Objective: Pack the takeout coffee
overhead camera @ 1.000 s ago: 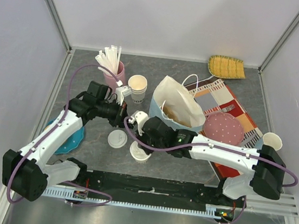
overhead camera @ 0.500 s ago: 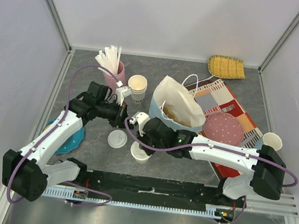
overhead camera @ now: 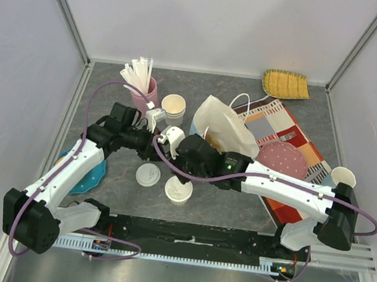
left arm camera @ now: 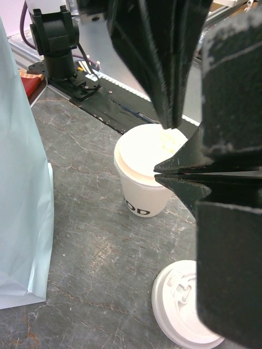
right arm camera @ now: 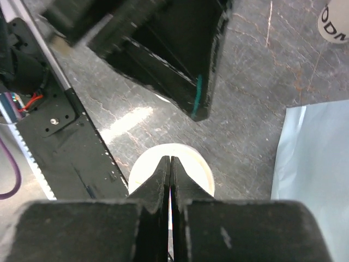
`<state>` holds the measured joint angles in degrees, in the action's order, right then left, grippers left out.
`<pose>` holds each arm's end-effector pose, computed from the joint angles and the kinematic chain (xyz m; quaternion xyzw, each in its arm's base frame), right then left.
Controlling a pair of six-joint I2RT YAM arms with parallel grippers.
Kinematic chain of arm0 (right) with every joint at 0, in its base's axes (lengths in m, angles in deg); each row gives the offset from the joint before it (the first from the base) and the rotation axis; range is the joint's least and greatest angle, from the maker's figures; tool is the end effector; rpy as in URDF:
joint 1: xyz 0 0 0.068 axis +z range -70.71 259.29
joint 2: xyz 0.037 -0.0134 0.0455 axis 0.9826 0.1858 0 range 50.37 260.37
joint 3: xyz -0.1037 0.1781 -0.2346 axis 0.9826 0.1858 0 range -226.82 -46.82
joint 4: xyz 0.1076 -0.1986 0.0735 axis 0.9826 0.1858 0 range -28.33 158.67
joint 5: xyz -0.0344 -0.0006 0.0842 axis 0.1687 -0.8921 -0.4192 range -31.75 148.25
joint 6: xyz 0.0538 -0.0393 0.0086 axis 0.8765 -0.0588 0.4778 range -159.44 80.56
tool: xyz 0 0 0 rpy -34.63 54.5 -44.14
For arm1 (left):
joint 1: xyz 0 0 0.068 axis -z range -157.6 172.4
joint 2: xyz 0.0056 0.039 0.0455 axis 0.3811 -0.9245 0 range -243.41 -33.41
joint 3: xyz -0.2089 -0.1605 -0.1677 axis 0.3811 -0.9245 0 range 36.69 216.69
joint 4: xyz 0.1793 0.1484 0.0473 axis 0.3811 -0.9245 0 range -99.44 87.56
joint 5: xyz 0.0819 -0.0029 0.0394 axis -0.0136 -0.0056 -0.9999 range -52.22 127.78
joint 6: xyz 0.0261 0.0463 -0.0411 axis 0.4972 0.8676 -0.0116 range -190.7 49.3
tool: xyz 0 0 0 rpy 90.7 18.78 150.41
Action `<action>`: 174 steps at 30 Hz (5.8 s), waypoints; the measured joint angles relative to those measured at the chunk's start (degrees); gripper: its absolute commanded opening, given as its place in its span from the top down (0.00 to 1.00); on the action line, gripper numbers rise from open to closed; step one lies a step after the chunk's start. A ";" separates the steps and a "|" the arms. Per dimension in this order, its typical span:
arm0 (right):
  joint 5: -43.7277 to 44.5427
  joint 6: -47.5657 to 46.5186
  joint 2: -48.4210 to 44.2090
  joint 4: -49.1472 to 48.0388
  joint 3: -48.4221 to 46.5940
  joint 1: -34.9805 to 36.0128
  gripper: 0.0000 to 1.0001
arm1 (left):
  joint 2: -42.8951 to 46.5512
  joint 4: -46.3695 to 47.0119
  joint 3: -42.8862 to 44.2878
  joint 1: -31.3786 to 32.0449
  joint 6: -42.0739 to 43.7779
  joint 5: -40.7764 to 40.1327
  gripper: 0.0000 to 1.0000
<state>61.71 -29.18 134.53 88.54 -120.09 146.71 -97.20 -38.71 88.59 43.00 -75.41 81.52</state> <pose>0.1245 0.2910 0.3560 -0.4177 0.7945 0.2548 0.3598 0.1627 -0.1006 0.3163 0.2515 0.8402 -0.4121 0.2471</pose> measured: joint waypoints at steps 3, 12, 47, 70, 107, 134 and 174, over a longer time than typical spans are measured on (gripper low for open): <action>0.52 0.63 0.07 -0.02 2.10 -0.37 1.00 | 0.11 0.02 0.00 0.00 -0.02 0.09 0.98; 0.66 3.89 0.20 -4.00 11.76 -0.68 1.00 | 0.24 0.42 -0.02 0.00 -0.44 0.33 0.98; 2.25 1.70 0.39 5.70 3.65 0.02 0.43 | 0.48 0.72 -0.02 -1.68 -0.61 0.26 0.94; 23.06 17.66 18.47 20.20 -16.02 14.93 0.41 | 8.09 2.16 -4.11 -12.50 -1.09 -10.23 0.39; 24.35 19.10 19.63 19.19 -13.79 13.57 0.77 | 9.25 3.39 -4.50 -12.55 -1.75 -7.63 0.42; 22.88 17.20 17.77 19.56 -13.33 13.07 1.00 | 9.14 3.39 -4.50 -12.55 -1.75 -7.17 0.42; 15.74 -2.93 13.29 23.67 -28.28 12.98 1.00 | 8.00 3.26 -1.92 -14.56 -1.68 -8.28 0.43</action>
<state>77.45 -32.11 147.82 112.21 -148.38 159.69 -89.20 -35.46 86.67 28.45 -77.10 73.24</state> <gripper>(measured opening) 0.007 0.575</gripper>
